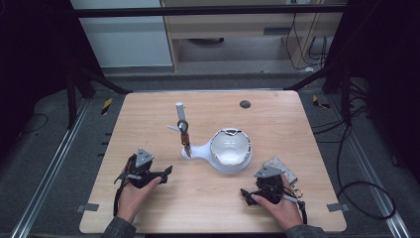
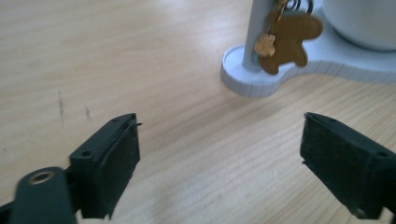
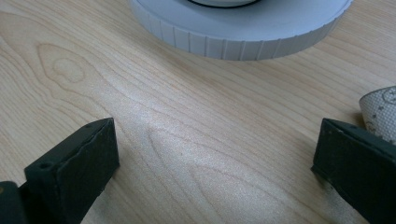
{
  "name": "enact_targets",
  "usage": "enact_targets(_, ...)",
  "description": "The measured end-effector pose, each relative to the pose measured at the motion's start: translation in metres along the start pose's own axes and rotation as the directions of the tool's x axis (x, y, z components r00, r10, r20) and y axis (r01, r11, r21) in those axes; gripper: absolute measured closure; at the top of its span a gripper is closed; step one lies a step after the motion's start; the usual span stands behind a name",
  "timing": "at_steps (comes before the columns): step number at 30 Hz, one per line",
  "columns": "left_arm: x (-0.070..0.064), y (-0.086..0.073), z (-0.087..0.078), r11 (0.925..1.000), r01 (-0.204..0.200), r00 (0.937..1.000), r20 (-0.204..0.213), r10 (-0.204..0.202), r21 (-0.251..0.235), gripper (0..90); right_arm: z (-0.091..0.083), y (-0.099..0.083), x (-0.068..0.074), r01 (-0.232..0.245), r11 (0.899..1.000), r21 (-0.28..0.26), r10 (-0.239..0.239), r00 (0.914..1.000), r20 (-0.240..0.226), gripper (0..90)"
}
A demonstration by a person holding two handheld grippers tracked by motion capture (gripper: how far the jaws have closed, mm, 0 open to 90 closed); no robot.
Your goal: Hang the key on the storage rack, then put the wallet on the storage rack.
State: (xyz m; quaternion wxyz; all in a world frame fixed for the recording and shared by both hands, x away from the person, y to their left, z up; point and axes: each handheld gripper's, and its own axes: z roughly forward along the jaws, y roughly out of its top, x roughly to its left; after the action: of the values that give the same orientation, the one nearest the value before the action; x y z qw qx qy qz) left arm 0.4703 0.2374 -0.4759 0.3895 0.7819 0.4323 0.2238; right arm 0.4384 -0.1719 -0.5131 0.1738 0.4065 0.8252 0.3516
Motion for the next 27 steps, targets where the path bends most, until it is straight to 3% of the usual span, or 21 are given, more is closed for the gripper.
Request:
enact_targets(2,0.002,-0.005,0.001,1.0000,-0.003,1.0000,-0.009,0.003,0.004,8.1,-0.001,0.000,0.000,-0.003,1.000,-0.006,0.003,1.0000,0.000,5.6)
enact_targets(4,0.007,-0.009,0.002,0.9999,0.007,1.0000,-0.008,-0.006,0.015,6.3,-0.007,0.002,-0.001,0.014,1.000,-0.018,-0.014,0.9999,0.001,4.4)
enact_targets(8,0.014,-0.013,0.006,0.9989,0.020,0.9997,-0.018,-0.019,0.043,6.1,-0.028,0.013,-0.006,0.012,0.999,-0.041,-0.012,0.9999,0.009,5.3)
enact_targets(10,0.015,-0.015,0.009,0.9986,0.016,0.9997,-0.020,-0.015,0.050,5.9,-0.040,0.018,-0.012,0.034,0.999,-0.042,-0.033,0.9992,0.024,5.8)
enact_targets(13,0.016,-0.017,0.011,0.9976,0.020,0.9994,-0.029,-0.018,0.067,5.6,-0.052,0.023,-0.025,0.041,0.999,-0.013,-0.041,0.9980,0.048,6.1)
enact_targets(17,0.013,-0.020,0.014,0.9958,0.016,0.9997,-0.021,-0.014,0.090,5.5,-0.064,0.025,-0.038,0.017,0.999,0.051,-0.019,0.9984,0.054,6.3)
enact_targets(22,0.012,-0.021,0.015,0.9956,0.022,0.9995,-0.026,-0.019,0.091,4.9,-0.070,0.024,-0.050,0.009,0.993,0.119,-0.016,0.9981,0.059,7.4)
enact_targets(27,0.013,-0.024,0.020,0.9918,0.026,0.9992,-0.033,-0.022,0.125,4.9,-0.074,0.023,-0.060,-0.004,0.986,0.166,-0.004,0.9990,0.045,8.9)
